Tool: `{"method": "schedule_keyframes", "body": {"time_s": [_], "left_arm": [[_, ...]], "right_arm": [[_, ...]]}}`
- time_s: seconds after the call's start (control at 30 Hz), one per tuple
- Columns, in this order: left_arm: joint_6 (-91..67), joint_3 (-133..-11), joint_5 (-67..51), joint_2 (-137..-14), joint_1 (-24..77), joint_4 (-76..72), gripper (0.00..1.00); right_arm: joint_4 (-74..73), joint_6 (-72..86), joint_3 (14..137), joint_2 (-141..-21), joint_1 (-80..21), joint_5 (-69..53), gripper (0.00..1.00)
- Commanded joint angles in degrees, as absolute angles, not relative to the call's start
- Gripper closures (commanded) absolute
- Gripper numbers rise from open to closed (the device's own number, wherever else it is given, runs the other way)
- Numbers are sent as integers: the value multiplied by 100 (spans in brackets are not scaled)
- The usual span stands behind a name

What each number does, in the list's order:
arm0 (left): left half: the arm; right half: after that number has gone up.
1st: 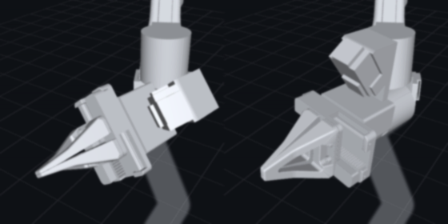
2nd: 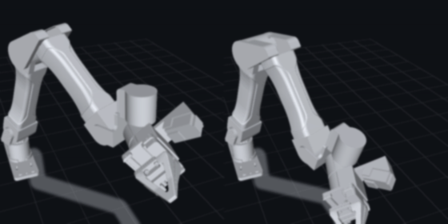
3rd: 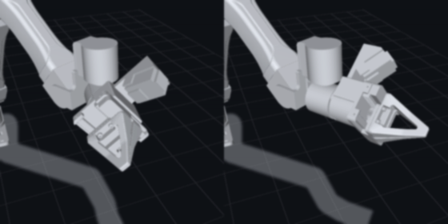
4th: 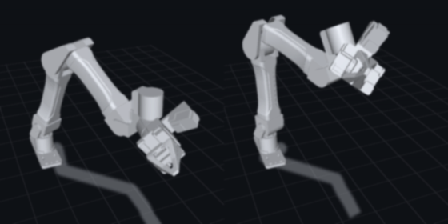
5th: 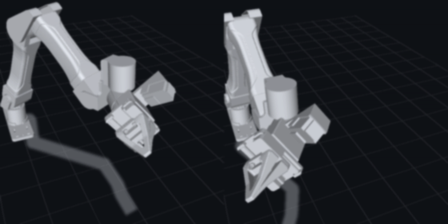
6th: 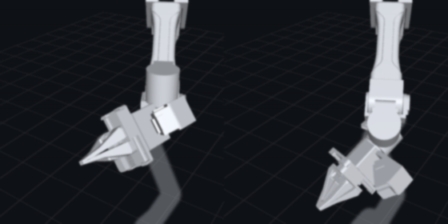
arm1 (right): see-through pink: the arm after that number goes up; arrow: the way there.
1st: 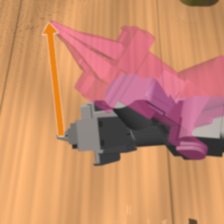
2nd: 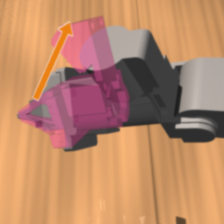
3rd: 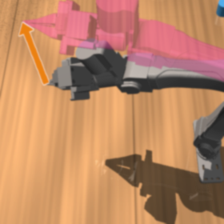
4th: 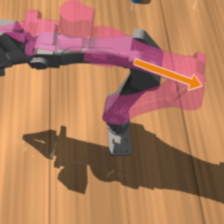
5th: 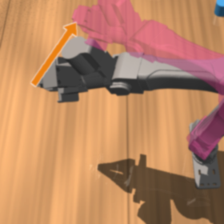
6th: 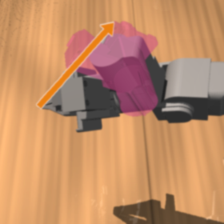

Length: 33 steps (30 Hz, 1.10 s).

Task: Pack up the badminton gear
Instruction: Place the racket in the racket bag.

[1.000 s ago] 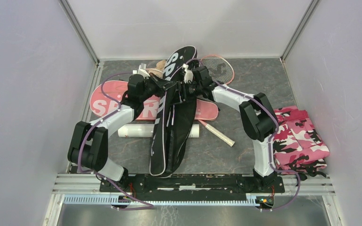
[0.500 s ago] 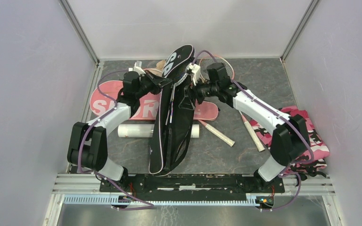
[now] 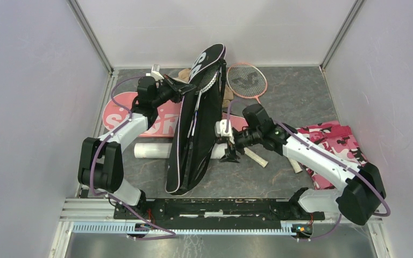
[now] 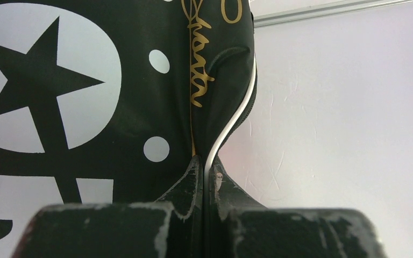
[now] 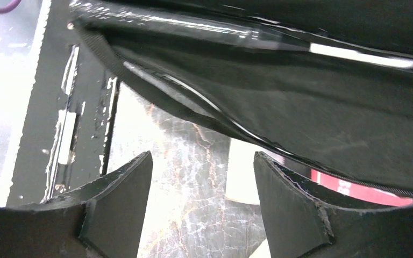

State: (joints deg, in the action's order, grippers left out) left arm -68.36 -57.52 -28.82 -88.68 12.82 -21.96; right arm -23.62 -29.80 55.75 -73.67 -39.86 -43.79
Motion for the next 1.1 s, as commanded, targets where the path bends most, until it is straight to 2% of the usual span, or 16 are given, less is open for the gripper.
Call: {"method": "schedule_keyframes", "body": {"time_s": [0.0,0.53,1.07], "left_arm": [[-7302,-6112,-3137,-8792,1257,-2953,98],[-7370,-6101,-3135,-8785,1255,-2985,98],[-7403,-6074,-3164,-8851,1252,-3063,98]], "right_arm": [[-2310,-3760,5299,-7024,-4442,-4262,26],[-2110,-4048,5978,-8083,-6678,-2657,33],[-2134,-3848,6460,-8797,-7276,-2276,41]]}}
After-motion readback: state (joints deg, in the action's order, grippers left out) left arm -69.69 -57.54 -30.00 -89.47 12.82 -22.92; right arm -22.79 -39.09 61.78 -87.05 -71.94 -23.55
